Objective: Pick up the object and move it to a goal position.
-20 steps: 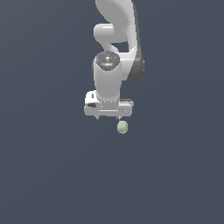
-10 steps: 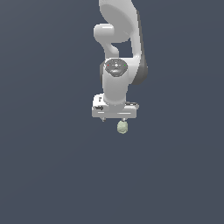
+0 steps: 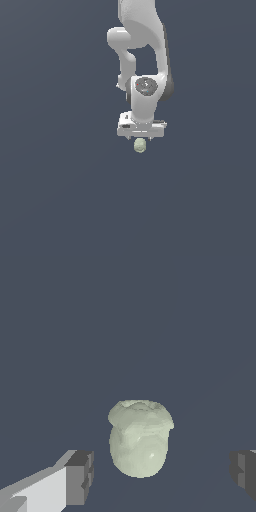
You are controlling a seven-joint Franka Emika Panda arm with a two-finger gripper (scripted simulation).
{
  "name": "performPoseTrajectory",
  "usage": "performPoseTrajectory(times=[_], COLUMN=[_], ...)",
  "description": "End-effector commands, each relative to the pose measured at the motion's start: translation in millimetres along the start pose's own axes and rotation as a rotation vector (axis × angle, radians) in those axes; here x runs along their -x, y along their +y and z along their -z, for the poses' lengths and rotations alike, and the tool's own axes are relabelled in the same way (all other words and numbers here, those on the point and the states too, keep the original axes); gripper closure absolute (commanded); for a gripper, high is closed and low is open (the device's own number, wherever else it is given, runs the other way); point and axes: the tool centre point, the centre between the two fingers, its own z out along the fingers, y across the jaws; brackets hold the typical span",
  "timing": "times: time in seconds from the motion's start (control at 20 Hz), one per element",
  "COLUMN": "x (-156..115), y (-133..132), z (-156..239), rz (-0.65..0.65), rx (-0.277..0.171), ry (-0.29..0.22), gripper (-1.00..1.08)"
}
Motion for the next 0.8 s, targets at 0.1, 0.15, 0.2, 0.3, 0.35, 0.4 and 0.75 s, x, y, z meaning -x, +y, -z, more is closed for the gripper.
performPoseTrajectory(times=[0.1,0.15,0.2,0.3,0.35,0.4,0.75], x=[5.0,5.3,5.5,5.1,5.1,5.2,6.4], y=[-8.1,-8.4,-8.7,-8.0,-8.1,-8.1,-8.4], z=[-8.3,-8.6,-8.9,-8.4,-9.5,-11.2,-40.4], rz=[-0.004,-0.005,-0.005,-0.003,-0.003,-0.003,-0.004], rx=[-0.002,-0.003,-0.003,-0.002,-0.002,-0.002,-0.002], ry=[0.004,0.004,0.004,0.003,0.003,0.003,0.004], gripper=[-0.92,-0.92,-0.92,-0.92,-0.92,-0.92,-0.92])
